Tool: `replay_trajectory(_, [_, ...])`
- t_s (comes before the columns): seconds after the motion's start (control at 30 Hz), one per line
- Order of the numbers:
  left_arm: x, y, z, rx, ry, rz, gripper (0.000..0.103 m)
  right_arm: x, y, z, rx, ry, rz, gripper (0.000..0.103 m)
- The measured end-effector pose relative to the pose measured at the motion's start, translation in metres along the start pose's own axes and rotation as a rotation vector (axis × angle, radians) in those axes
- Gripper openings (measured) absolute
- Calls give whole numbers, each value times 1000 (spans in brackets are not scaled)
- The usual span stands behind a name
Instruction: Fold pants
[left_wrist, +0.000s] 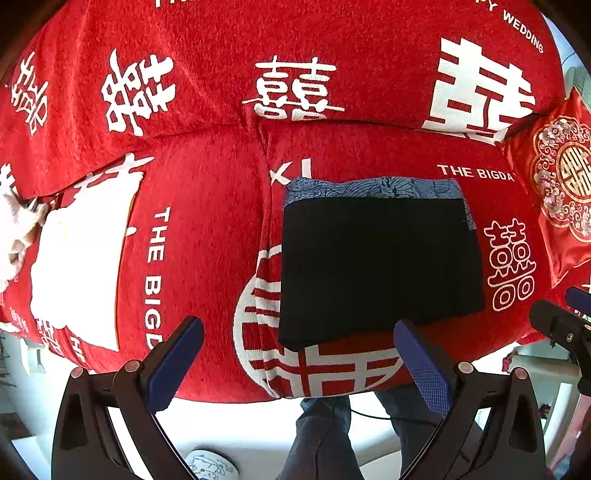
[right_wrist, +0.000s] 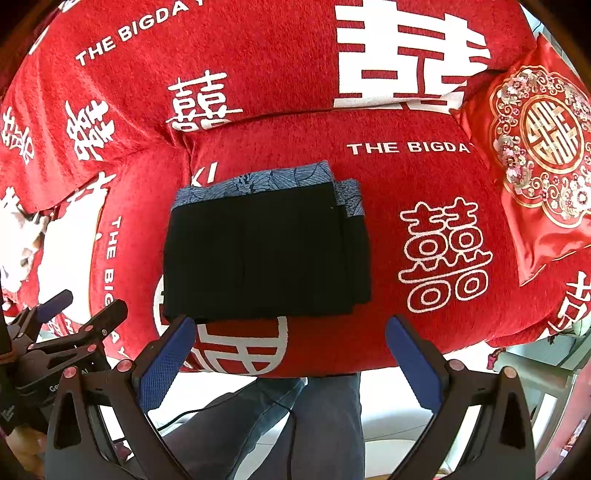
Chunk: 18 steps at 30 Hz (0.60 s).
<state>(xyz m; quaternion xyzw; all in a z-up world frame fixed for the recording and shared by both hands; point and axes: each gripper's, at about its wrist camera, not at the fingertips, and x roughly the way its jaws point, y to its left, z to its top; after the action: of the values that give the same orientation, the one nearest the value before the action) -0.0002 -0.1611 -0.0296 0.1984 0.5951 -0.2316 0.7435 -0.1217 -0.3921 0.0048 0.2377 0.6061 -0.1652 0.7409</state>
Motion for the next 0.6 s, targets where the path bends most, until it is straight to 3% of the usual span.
replay_trajectory(0.6, [-8,-5,-3,3,-18,4,103,-3,4,-9,-13,4,-13,103])
